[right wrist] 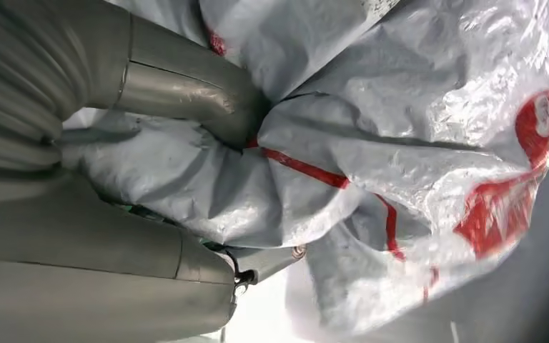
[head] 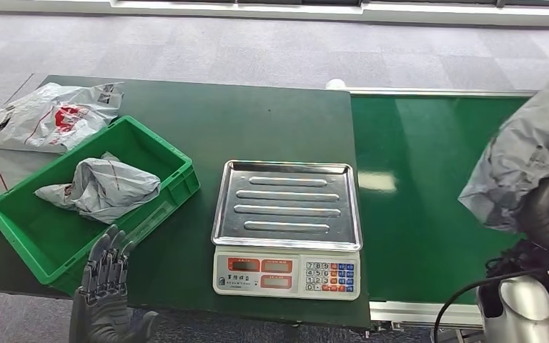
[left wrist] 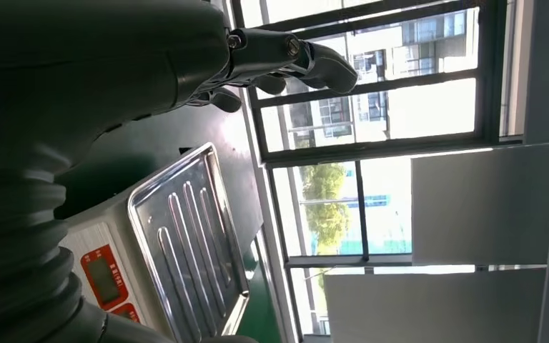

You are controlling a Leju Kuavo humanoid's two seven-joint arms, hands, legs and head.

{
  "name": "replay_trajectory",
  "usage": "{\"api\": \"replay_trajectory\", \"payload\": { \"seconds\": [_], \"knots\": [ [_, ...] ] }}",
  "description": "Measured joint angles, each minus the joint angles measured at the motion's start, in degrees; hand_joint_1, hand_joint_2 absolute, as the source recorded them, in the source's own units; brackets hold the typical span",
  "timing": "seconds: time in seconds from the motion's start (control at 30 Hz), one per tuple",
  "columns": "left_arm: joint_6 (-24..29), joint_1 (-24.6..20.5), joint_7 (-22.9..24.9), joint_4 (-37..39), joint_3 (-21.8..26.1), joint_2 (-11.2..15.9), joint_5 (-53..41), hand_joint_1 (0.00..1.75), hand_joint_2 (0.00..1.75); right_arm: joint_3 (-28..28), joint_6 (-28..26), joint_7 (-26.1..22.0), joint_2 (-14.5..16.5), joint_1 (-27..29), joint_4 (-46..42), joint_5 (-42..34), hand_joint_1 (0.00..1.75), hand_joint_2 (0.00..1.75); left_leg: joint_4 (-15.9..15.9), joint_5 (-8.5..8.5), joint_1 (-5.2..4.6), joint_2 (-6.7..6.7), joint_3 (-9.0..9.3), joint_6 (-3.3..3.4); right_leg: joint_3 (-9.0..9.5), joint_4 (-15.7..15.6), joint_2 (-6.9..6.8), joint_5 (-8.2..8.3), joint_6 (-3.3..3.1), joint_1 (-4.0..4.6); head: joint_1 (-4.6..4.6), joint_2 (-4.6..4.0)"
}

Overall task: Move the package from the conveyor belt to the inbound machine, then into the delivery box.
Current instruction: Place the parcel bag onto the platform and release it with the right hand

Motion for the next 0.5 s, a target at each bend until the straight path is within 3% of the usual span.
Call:
{"api": "replay_trajectory", "payload": {
  "seconds": [0.1,0.2,0.33,0.5],
  "knots": [
    [-1.7,-0.8,-0.4,0.8,-0.3,0.3,-0.9,0.00,1.75,6.7,18.3,13.3,-1.7,-4.2,2.9,10.6,1.75,1.75,0.0,-0.03,0.02,0.31,-0.04,-0.03,-0.05,0.0,0.28,0.04,-0.06,0.04,-0.01,0.00],
    [-4.2,-2.4,-0.5,2.1,-0.4,0.4,-1.5,0.00,1.75,14.8,30.1,18.5,-1.3,-9.5,9.6,17.1,1.75,1.75,0.0,0.25,0.06,0.26,0.19,0.03,-0.11,0.0,0.20,0.18,-0.06,0.06,-0.01,0.00],
    [-5.5,-3.3,-0.5,3.5,-0.3,0.6,-1.7,0.00,1.75,24.6,35.1,18.2,1.9,-15.1,19.4,19.4,1.75,1.75,0.0,0.46,0.14,-0.03,0.25,-0.06,-0.17,0.0,-0.03,0.29,-0.11,0.13,-0.01,0.00],
    [-6.0,-3.8,-0.5,4.5,-0.3,0.9,-1.6,0.00,1.75,32.1,36.3,19.0,5.6,-17.8,26.2,21.3,1.75,1.75,0.0,0.45,0.17,-0.07,0.16,-0.07,-0.24,0.0,-0.07,0.25,-0.14,0.16,-0.01,0.00]
  ]
}}
